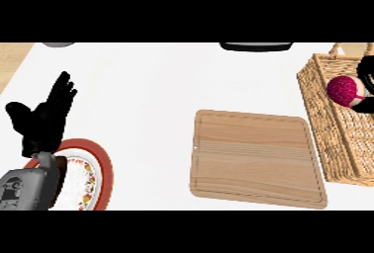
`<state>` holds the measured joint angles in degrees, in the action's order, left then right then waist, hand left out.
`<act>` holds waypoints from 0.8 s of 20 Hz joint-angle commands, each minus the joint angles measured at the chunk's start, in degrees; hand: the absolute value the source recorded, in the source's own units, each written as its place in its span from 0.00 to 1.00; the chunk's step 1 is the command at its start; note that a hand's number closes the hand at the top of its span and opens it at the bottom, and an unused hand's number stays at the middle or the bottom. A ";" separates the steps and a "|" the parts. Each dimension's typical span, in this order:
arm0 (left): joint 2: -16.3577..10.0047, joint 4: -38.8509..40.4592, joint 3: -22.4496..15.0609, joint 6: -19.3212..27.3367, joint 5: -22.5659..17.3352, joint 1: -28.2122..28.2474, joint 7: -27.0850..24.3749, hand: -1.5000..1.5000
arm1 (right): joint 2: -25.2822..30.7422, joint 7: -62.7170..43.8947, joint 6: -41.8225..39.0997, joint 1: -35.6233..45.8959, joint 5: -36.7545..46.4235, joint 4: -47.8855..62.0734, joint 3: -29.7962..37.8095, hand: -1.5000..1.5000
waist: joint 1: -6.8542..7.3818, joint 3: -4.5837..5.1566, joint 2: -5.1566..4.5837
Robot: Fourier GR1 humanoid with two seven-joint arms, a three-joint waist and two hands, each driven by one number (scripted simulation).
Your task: Pick the cupcake from the cutting board and place it in the basket
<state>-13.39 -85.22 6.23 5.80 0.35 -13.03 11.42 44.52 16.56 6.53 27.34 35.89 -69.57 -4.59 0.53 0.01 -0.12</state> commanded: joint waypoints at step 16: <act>2.26 -2.35 -0.24 -1.85 0.58 4.15 -1.93 0.50 | -5.43 10.09 2.12 10.13 14.46 25.56 3.51 1.00 | 0.44 -0.05 -0.10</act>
<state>-12.06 -85.82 6.73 4.39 1.06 -10.45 9.29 39.04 22.72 5.60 33.90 47.41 -52.51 -2.39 0.51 -0.01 -0.10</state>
